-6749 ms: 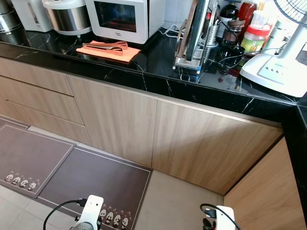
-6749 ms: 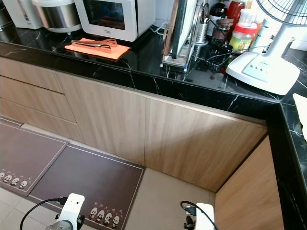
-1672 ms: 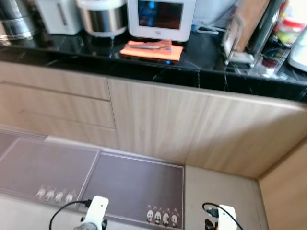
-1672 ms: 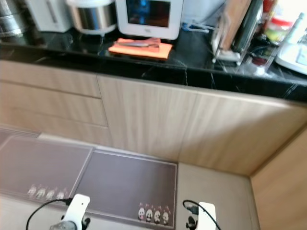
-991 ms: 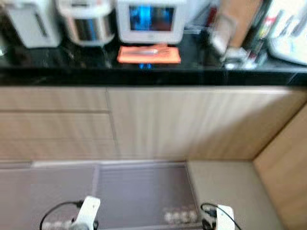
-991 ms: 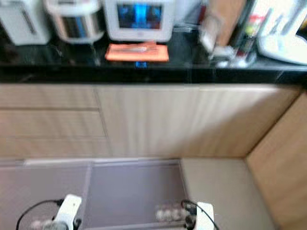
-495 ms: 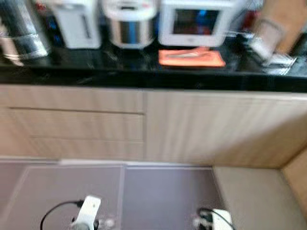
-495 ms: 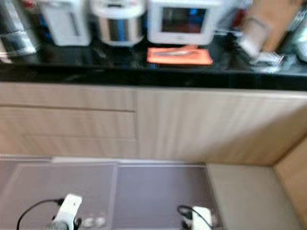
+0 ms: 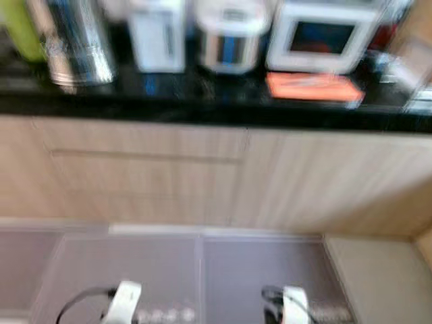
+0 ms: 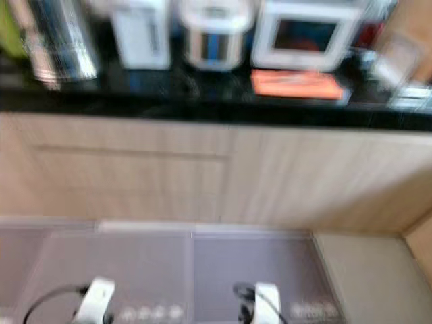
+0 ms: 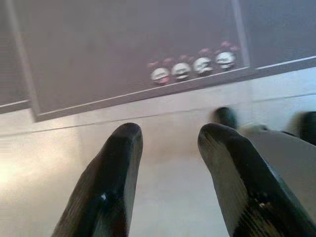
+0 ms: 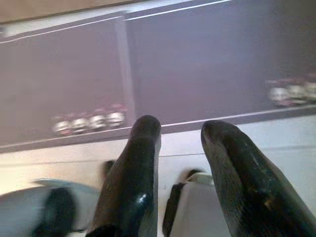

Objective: Kitchen organization

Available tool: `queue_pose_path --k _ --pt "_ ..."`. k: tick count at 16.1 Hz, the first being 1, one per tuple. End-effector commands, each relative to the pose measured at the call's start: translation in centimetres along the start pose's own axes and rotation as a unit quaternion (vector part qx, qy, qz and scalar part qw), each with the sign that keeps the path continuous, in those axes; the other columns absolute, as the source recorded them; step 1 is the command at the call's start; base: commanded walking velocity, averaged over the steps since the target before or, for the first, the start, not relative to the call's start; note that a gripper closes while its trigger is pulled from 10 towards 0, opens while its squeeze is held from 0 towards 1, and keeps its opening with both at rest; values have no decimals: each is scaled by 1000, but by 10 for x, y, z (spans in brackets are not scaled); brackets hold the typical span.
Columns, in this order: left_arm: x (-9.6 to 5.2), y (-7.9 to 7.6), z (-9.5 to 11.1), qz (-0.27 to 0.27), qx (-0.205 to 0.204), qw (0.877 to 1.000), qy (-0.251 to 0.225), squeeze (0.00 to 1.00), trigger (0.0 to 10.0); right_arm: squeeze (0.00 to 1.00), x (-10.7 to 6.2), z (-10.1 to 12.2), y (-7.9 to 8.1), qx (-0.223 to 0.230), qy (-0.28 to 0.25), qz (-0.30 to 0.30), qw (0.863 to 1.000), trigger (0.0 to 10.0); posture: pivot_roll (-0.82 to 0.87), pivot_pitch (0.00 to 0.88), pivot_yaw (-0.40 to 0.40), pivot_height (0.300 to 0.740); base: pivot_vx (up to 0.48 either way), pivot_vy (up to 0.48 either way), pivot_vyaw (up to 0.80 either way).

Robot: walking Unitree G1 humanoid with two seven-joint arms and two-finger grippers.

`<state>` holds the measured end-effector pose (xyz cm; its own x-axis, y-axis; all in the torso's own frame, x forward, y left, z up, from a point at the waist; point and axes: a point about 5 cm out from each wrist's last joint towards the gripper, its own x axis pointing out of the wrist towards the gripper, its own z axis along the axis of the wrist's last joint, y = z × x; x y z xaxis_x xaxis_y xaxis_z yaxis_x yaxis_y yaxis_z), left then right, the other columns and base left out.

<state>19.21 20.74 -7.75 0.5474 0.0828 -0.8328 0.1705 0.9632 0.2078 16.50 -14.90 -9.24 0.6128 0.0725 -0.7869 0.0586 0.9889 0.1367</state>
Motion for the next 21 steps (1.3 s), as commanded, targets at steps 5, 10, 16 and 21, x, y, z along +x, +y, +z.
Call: queue_pose_path --k 5,10,16,21 --pt "1 -6 6 -5 5 1000 -6 0 10000 0 -10 -7 -43 -4 16 -45 999 10000 -58 0 -38 740 0 247 0" --pt "1 -6 7 -8 9 1000 -10 0 10000 0 -8 -3 -42 0 14 -43 999 10000 -59 0 -39 740 0 0 0" --pt "2 -9 11 -13 4 1000 -12 0 10000 0 4 8 1 2 10 -27 1000 10000 -64 0 -39 740 0 0 0" --pt "2 -10 14 -16 5 1000 -11 0 10000 0 -2 7 -25 9 1 -28 1000 10000 -63 0 -37 740 0 0 0"
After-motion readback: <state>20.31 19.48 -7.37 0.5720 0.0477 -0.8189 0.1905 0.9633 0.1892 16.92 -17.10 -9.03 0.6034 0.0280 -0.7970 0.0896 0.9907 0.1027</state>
